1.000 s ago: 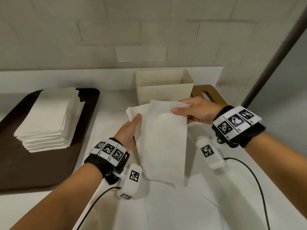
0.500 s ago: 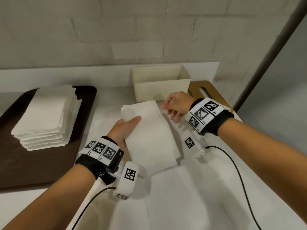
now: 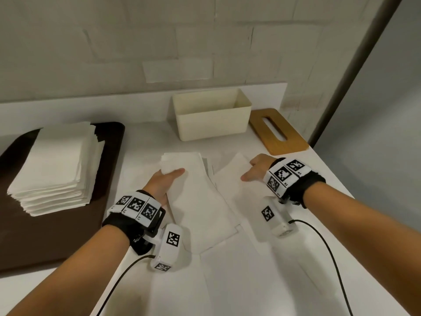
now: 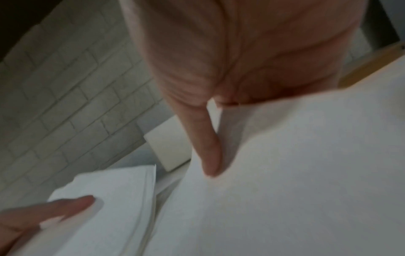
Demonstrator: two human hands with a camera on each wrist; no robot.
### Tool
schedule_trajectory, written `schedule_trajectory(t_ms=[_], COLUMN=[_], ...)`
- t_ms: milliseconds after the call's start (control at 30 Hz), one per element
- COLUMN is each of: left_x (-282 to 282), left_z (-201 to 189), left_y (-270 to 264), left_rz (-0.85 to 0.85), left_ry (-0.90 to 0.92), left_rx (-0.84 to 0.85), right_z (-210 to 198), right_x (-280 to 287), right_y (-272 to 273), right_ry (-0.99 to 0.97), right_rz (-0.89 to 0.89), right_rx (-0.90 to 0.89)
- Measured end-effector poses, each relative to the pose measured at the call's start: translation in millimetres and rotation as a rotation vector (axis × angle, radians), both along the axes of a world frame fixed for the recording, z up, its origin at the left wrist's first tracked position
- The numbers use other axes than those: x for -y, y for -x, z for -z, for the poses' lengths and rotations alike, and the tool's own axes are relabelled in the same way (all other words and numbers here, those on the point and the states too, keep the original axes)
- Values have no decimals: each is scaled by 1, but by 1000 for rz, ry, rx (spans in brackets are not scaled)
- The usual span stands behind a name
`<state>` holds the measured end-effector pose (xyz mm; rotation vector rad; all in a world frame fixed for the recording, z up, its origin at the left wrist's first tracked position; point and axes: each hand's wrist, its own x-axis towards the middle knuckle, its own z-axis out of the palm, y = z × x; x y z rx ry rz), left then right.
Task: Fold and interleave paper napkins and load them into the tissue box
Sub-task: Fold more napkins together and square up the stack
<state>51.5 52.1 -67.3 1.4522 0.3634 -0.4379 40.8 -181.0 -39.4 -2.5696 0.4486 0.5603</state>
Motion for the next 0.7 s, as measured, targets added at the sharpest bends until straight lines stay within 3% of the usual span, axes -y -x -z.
schedule_trajectory(t_ms=[167,300,367,600,700], left_x=[0,-3,-3,-4,-8], left_z=[4,2,0,-7,-10], left_y=[-3,-4,-4,-2,0], left_rz=[12,24,17,140,179], left_ry=[9,6,16,246,222], left_rx=[-20,-43,-81,-55,-13], right_z=[-23,-43,-44,-4,9], right_x=[13,2,-12,-71,-78], right_y=[3,7,5,-8,-14], right_ry=[-205,-731,-865,-808,-804], right_rz=[61,164,172,84,65], right_rx=[236,306,280,95,63])
